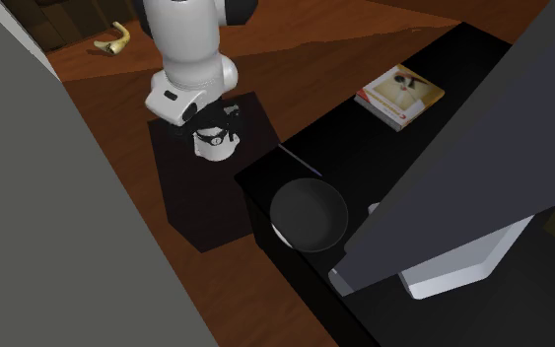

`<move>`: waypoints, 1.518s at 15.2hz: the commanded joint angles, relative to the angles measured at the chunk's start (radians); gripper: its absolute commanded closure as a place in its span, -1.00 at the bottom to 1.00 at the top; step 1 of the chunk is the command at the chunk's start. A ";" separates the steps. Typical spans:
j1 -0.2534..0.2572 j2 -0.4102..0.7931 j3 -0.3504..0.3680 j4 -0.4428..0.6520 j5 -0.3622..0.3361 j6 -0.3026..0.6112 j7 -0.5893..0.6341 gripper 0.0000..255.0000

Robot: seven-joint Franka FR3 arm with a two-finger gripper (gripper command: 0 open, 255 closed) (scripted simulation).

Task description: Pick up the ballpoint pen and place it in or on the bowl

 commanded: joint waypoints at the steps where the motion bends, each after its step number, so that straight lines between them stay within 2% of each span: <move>1: 0.000 0.000 0.000 0.000 0.000 0.000 0.000 -1.00; 18: 0.252 0.255 0.266 -0.056 0.110 0.343 -0.028 -1.00; 21: 0.286 0.307 0.311 -0.051 0.115 0.395 -0.029 -1.00; 23: 0.285 0.313 0.313 -0.073 0.114 0.424 -0.028 -1.00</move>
